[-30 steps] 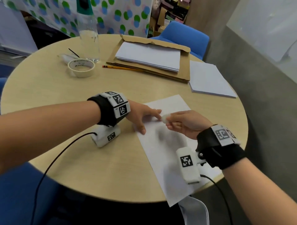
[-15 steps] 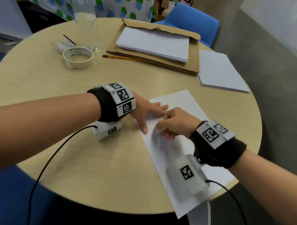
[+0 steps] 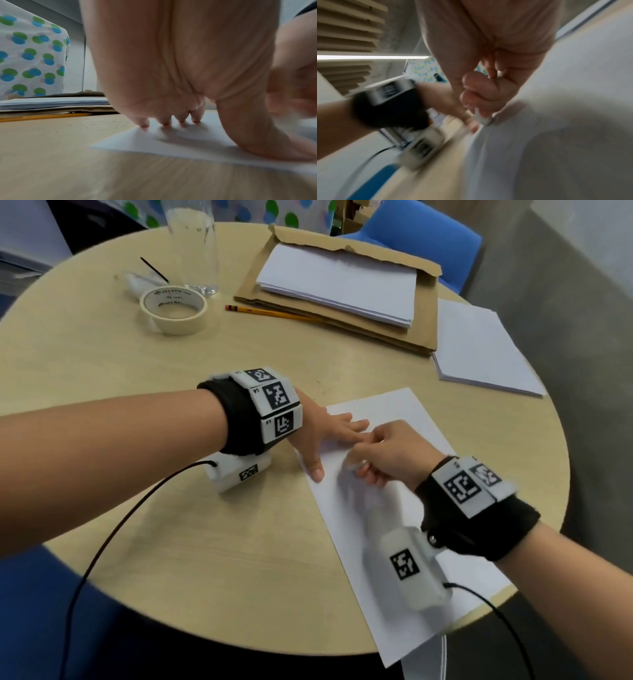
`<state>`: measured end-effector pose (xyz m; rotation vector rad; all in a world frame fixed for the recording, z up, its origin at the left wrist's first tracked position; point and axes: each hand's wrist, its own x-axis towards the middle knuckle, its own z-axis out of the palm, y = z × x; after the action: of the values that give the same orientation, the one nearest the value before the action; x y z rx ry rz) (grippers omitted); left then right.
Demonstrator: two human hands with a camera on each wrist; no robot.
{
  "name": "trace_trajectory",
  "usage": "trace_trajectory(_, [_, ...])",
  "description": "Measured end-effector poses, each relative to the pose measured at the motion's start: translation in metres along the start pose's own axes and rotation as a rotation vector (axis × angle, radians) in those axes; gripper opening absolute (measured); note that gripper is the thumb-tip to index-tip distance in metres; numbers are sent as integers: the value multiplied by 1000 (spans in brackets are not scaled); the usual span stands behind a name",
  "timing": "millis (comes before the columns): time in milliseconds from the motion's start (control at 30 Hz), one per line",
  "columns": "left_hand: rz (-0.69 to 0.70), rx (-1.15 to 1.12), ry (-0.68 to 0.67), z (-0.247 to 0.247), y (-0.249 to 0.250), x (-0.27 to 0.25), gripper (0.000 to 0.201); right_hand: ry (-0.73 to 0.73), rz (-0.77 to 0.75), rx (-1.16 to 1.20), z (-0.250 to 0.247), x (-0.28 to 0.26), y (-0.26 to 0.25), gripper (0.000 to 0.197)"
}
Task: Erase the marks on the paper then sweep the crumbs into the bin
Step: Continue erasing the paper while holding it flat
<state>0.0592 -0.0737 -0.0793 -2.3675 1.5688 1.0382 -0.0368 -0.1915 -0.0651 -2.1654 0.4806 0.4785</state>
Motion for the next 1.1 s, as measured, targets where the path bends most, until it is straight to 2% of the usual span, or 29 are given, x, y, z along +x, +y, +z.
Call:
trace_trajectory(67, [-5, 16, -10, 0, 1, 0, 103, -122, -18, -85, 15, -9, -1, 14])
trace_trajectory(133, [-10, 20, -12, 0, 1, 1, 102, -154, -13, -122, 12, -9, -3, 13])
trace_trajectory(233, [-9, 6, -3, 0, 1, 1, 102, 36, 3, -60, -9, 3, -3, 10])
trace_trajectory(300, [-7, 11, -2, 0, 1, 0, 102, 61, -26, -48, -6, 0, 0, 12])
trace_trajectory(367, [-10, 31, -11, 0, 1, 1, 103, -54, -72, -116, 10, -11, 3, 13])
trace_trajectory(467, [-22, 46, -15, 1, 1, 3, 103, -225, -45, -184, 15, -21, -1, 12])
trace_trajectory(633, [19, -22, -17, 0, -1, 3, 95, -36, -87, -93, 4, -6, -6, 15])
trace_trajectory(700, [-6, 10, -16, 1, -1, 3, 101, -132, -104, -162, 16, -15, 0, 13])
trace_trajectory(767, [-22, 56, -17, 1, -1, 4, 104, -280, -58, -192, 22, -26, 1, 10])
trace_trajectory(800, [-23, 62, -18, 1, 0, 4, 104, -301, -46, -201, 20, -26, 0, 10])
trace_trajectory(833, [-20, 54, -19, 0, 1, 4, 103, -270, -52, -203, 15, -22, -2, 10])
trace_trajectory(933, [26, -23, -18, -1, 3, 0, 89, -59, -94, -116, 3, -4, -6, 15])
trace_trajectory(967, [30, -32, -16, -2, 4, -1, 87, -35, -108, -115, 4, -5, -6, 13])
trace_trajectory(1033, [-1, 3, -19, -2, 3, 0, 96, -109, -127, -173, 13, -12, 0, 10])
trace_trajectory(1100, [-27, 47, -25, -1, 1, 3, 104, -258, -88, -202, 20, -24, 4, 7])
